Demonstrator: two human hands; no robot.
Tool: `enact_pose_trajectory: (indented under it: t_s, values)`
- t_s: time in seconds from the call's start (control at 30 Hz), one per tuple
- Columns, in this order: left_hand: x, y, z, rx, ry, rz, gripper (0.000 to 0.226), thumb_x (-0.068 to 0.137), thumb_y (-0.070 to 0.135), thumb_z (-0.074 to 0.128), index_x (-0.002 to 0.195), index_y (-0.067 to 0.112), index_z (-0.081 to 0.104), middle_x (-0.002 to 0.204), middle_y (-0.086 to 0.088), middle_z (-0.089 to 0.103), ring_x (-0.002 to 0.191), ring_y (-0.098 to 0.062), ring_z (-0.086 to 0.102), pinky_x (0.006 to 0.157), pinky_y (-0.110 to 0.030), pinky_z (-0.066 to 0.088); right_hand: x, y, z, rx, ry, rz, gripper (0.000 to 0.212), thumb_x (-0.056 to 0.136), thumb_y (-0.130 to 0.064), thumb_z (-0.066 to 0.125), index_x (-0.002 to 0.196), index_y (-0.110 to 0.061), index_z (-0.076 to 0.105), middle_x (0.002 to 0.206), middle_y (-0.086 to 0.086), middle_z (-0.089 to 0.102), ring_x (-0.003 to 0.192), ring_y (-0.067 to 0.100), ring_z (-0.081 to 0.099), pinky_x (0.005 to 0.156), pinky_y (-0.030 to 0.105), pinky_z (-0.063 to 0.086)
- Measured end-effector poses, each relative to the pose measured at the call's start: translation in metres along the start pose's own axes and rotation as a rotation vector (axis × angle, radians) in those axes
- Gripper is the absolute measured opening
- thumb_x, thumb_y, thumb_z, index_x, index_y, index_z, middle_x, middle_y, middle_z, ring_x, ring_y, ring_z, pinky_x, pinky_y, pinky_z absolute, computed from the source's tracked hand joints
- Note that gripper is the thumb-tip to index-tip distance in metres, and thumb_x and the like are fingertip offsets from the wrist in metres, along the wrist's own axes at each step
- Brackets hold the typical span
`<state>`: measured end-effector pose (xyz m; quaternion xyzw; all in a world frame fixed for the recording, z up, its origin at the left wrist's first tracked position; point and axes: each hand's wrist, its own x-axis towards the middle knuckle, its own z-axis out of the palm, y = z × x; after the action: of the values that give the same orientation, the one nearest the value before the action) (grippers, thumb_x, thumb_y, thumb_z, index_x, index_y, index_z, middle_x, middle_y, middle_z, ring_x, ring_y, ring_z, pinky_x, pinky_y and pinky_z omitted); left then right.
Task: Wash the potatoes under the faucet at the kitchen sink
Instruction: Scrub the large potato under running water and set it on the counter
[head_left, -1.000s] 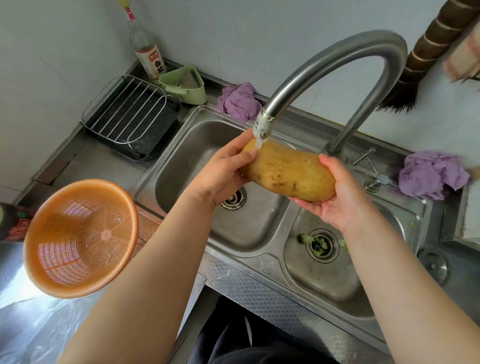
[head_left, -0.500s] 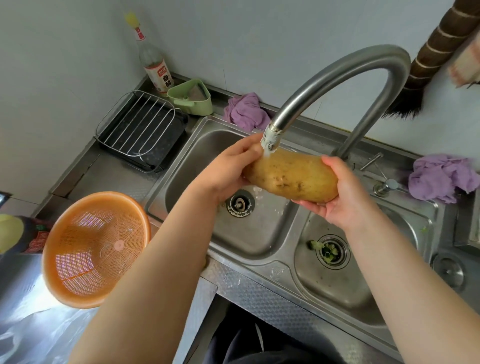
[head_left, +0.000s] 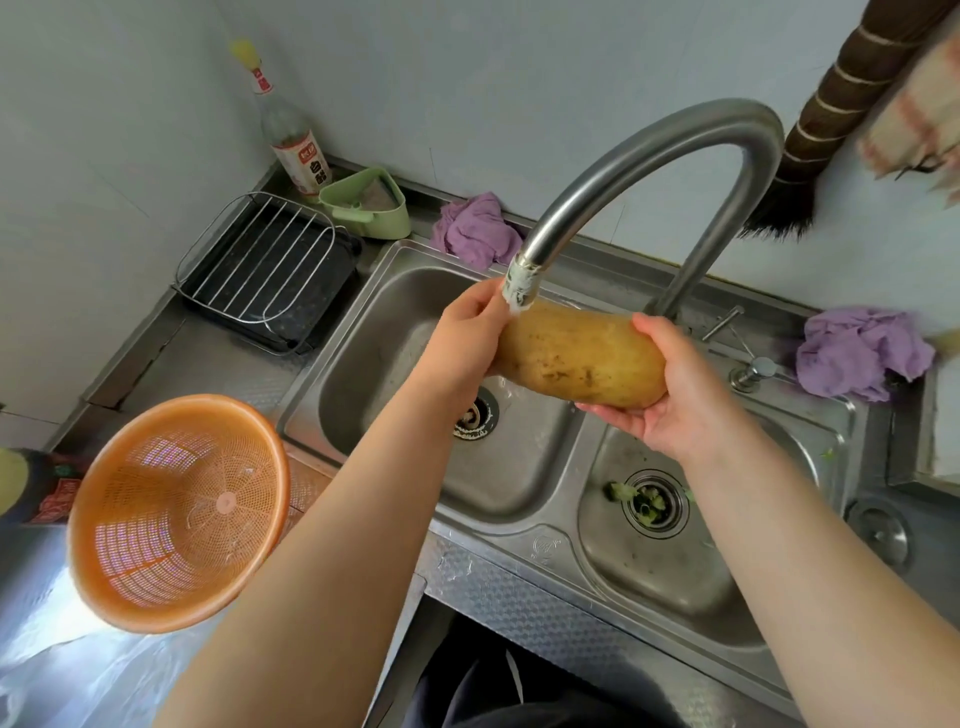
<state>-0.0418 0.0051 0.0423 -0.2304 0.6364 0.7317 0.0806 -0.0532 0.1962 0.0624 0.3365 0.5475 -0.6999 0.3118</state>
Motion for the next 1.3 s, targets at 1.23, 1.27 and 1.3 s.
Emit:
enact_pose_trajectory:
  t_s: [1.23,1.27,1.3]
  values:
    - [-0.007,-0.02,0.02,-0.177,0.344,0.036,0.055,0.077,0.039,0.07,0.127,0.044,0.046,0.141,-0.002,0.046,0.122,-0.021,0.055,0.094,-0.038,0.054,0.009,0.054,0.04,-0.075,0.088,-0.573,0.038,0.084,-0.049,0.07,0.114,-0.038,0.05,0.117,-0.004,0.061,0.103,0.019,0.067,0.08,0.046,0.061]
    - [-0.005,-0.019,0.021,-0.22,0.406,0.002,0.045,0.083,0.034,0.064,0.125,0.041,0.05,0.136,-0.003,0.051,0.118,-0.022,0.057,0.09,-0.037,0.055,0.008,0.06,0.042,-0.111,0.09,-0.6,0.039,0.078,-0.054,0.072,0.108,-0.043,0.051,0.116,-0.006,0.061,0.104,0.02,0.067,0.084,0.049,0.06]
    - [-0.004,-0.017,0.02,-0.238,0.447,-0.035,0.038,0.086,0.03,0.06,0.123,0.039,0.054,0.132,-0.003,0.056,0.115,-0.023,0.059,0.089,-0.037,0.056,0.008,0.064,0.043,-0.137,0.092,-0.613,0.041,0.071,-0.059,0.073,0.104,-0.046,0.052,0.116,-0.006,0.061,0.106,0.021,0.066,0.086,0.051,0.059]
